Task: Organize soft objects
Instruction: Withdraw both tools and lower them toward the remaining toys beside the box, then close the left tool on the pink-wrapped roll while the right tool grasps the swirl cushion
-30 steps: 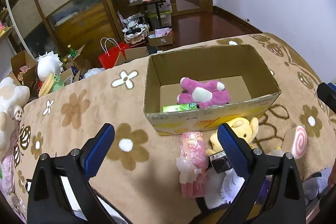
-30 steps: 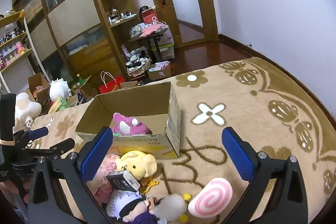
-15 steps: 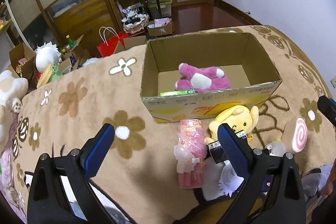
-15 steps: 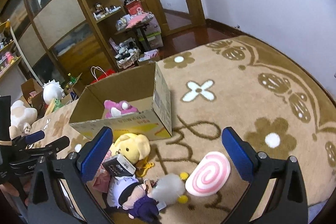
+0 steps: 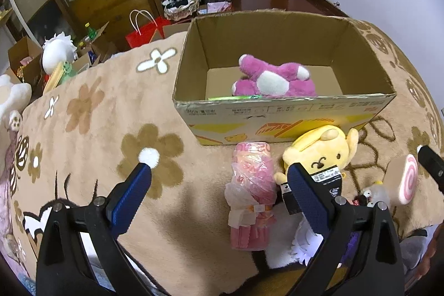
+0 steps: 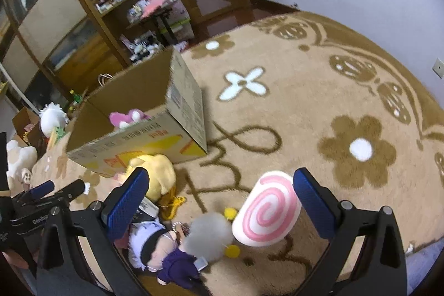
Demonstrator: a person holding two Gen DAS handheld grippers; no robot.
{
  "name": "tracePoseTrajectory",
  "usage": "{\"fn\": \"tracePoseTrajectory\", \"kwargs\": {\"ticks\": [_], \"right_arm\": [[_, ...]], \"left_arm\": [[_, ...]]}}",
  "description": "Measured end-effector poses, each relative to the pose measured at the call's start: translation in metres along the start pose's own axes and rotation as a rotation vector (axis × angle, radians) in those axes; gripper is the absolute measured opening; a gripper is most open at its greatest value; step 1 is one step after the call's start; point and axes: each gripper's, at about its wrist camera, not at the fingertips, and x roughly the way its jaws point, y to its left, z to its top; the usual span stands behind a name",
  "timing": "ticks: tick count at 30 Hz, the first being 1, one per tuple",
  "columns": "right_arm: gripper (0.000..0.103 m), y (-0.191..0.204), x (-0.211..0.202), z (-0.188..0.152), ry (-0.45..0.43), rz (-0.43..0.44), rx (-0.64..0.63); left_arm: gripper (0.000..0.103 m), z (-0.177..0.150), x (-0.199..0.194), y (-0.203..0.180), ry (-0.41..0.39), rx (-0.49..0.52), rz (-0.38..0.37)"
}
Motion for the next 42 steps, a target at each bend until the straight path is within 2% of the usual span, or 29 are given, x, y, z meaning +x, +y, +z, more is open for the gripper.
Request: {"fn": "tracePoseTrajectory", "kwargs": {"ticks": [12,32,42], "right_arm": [[0.103,-0.011,0.029,-0.007,0.112,-0.072,0.030],[0.103,-0.035,0.045,-0.008,0.174,-0.048,0.163],[0.103,-0.034,0.052,-0.012,0.223,-0.150,0.105]], "left_arm": [[0.098,-0.003,0.027,0.000,0.053,-0.024,-0.006],[0.097,-0.009,0.058,-0.010,0.127,0.004,-0.004],[0.097,-0.012,0.074,-0.005,0.174,-0.022,-0.014]]}}
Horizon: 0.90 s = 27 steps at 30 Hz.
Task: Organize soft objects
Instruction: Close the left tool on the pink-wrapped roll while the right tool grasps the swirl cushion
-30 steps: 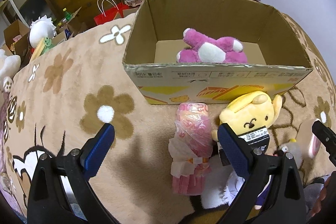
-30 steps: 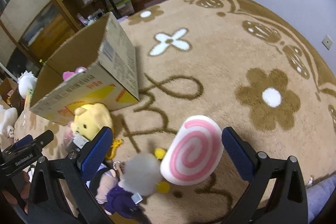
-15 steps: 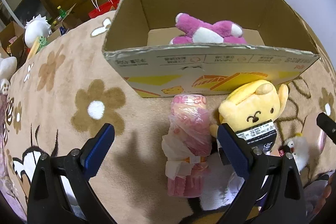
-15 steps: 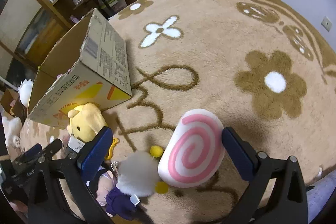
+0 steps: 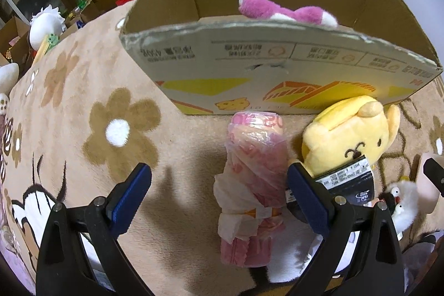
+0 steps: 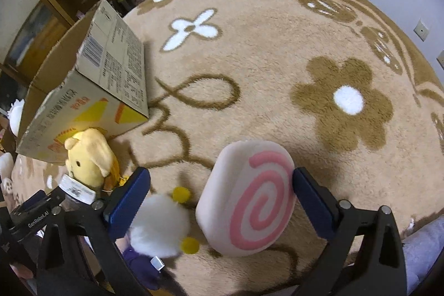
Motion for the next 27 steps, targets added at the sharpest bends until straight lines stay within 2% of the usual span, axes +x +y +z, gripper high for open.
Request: {"fn": "tracePoseTrajectory", "kwargs": {"ticks": [11,15,16,18,22,27], "right_arm": [[0.098,-0.016,0.015,-0.001,0.057,-0.016,0.065],[0.082,-0.016,0.023,-0.002,0.084,0.011,0.068],[0.071,-0.016,0.024,-0.002,0.087,0.016,0.069],[0.057,-0.016,0.026,-0.002,0.090,0.026,0.064],[0.053,-0.016,0.026,-0.001,0.085,0.047,0.064],[0.051,-0.012,0.022,-0.003,0.075,0.066,0.043]], "left_arm": [[0.097,0.000,0.018,0.000,0.034,-0.015,-0.018],[0.097,0.000,0.023,-0.003,0.032,-0.011,-0.007],[0.097,0.000,0.024,-0.002,0.035,-0.013,-0.009],[0.097,-0.001,0.025,-0.004,0.038,-0.018,-0.013],[0.097,-0.001,0.029,0.001,0.052,-0.060,-0.045],[0.083,-0.002,0.032,0.007,0.066,-0.088,-0.098]]}}
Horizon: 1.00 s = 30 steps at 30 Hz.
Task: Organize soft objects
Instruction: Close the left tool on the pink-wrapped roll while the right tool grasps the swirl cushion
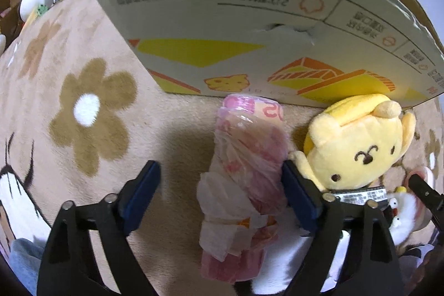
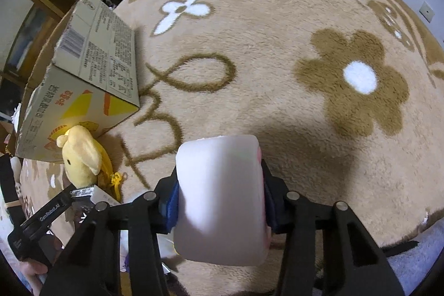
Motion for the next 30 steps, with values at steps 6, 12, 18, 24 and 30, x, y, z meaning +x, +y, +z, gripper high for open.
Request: {"fn": "tracePoseTrajectory", "kwargs": {"ticks": [6,12,18,24,30], "right_arm": [[0.050,0.008,-0.004,-0.001,-0.018,0.029,-0.020],[0.047,0.023,-0.015,0.001,-0.076,0.040,-0.084],[0.047,0.032,-0.023,0.002,-0.110,0.060,-0.117],[0.047,0.031,-0.034,-0.004,-0.139,0.082,-0.116],[0.046,0.029,-0.039,-0.004,-0.150,0.097,-0.115]], "left_arm": [[0.056,-0.002,-0.007,-0.007,-0.018,0.033,-0.008],[0.044,-0.008,-0.014,-0.011,-0.048,0.068,-0.004],[0.040,-0.010,-0.025,-0.010,-0.059,0.071,-0.058],[0.028,-0.013,-0.038,-0.002,-0.089,0.079,-0.070],[0.020,-0.016,-0.046,0.014,-0.084,0.056,-0.112]]}}
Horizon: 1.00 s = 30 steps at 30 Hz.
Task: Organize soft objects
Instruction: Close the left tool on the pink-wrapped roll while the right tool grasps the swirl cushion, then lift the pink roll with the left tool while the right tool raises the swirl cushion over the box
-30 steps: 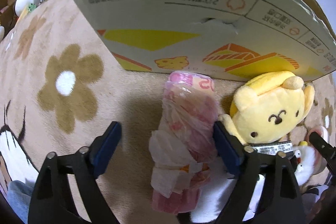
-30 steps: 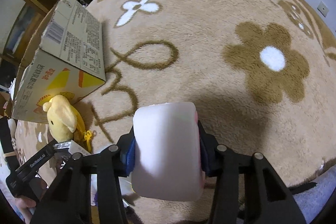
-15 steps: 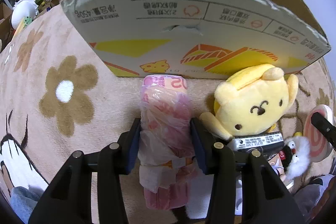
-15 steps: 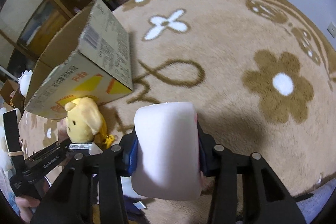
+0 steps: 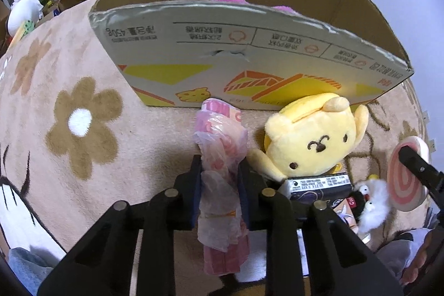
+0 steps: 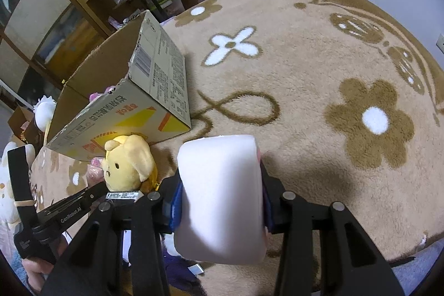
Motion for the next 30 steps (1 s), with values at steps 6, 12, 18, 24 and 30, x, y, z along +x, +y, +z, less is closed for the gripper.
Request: {"fn": "tracePoseTrajectory", "kwargs": {"ticks": [6,12,18,24,30], "right_arm": [[0.046,0.002,-0.004,0.001,-0.026,0.017,-0.001],[0.046,0.008,-0.015,0.003,-0.085,0.066,-0.012],[0.046,0.016,-0.035,0.006,-0.172,0.114,-0.037],[0.046,0.027,-0.056,0.008,-0.265,0.159,-0.078],[0.047,0.040,-0.076,0.011,-0.365,0.190,-0.133]], "left_arm": [[0.016,0.002,-0.002,0.015,-0.020,0.031,-0.011],[0.016,-0.003,-0.028,0.010,-0.082,0.048,0.001],[0.016,-0.008,-0.059,0.004,-0.156,0.048,0.022],[0.016,-0.014,-0.087,-0.005,-0.244,0.049,0.044],[0.016,-0.012,-0.113,-0.013,-0.362,0.071,0.079]]}}
